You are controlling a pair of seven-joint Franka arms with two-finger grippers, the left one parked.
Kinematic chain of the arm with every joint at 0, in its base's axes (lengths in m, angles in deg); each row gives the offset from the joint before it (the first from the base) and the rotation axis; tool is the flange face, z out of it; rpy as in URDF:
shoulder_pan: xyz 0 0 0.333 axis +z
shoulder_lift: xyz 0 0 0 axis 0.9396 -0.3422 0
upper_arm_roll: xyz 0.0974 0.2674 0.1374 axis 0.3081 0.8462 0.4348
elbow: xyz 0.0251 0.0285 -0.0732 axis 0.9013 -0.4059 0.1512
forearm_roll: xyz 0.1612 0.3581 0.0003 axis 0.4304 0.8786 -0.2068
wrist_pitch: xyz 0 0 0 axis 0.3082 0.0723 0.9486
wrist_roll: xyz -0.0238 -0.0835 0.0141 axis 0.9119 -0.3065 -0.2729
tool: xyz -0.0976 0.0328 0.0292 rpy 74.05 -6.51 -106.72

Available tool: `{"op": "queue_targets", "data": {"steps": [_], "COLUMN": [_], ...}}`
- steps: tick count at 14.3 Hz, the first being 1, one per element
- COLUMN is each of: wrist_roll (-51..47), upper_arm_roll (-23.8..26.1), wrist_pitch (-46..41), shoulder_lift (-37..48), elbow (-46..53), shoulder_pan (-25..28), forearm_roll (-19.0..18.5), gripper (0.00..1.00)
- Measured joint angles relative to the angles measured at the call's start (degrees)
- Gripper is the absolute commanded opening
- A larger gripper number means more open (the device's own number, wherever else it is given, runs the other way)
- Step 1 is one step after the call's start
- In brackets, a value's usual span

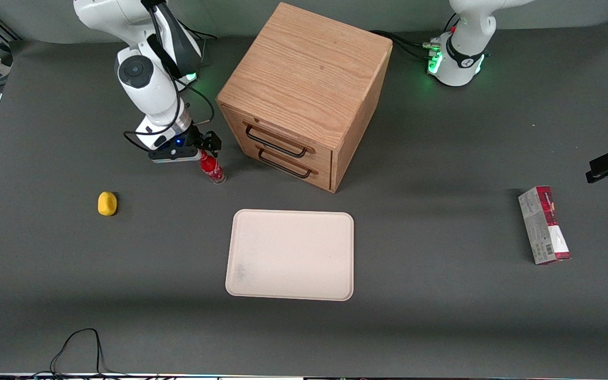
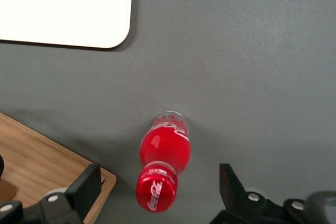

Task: Place coke bottle on tray
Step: 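Lower the right gripper over the bottle and close on its body, then lift the bottle and carry it toward the cream tray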

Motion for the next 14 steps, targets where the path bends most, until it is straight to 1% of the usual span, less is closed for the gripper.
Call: {"op": "queue_targets", "data": {"steps": [2, 3, 4, 5, 6, 7, 12, 14], "wrist_roll": [0.00, 0.00, 0.00, 0.00, 0.00, 0.00, 0.00, 0.00], "upper_arm_roll": [0.00, 0.00, 0.00, 0.00, 0.00, 0.00, -0.03, -0.14], "wrist_pitch": [2.14, 2.88, 3.43, 3.54, 3.56, 3.56, 3.42, 1.57], "shoulder_lift": [-1.22, -1.67, -2.00, -2.24, -2.39, -2.48, -2.43, -2.44], "elbow": [-0.65, -0.97, -1.25, -1.32, -1.32, -1.32, -1.12, 0.26], "shoulder_pan": [0.00, 0.00, 0.00, 0.00, 0.00, 0.00, -0.03, -0.21], "forearm_roll": [0.00, 0.00, 0.00, 0.00, 0.00, 0.00, 0.00, 0.00], "gripper": [0.98, 0.89, 0.74, 0.46, 0.12, 0.00, 0.00, 0.00]}}
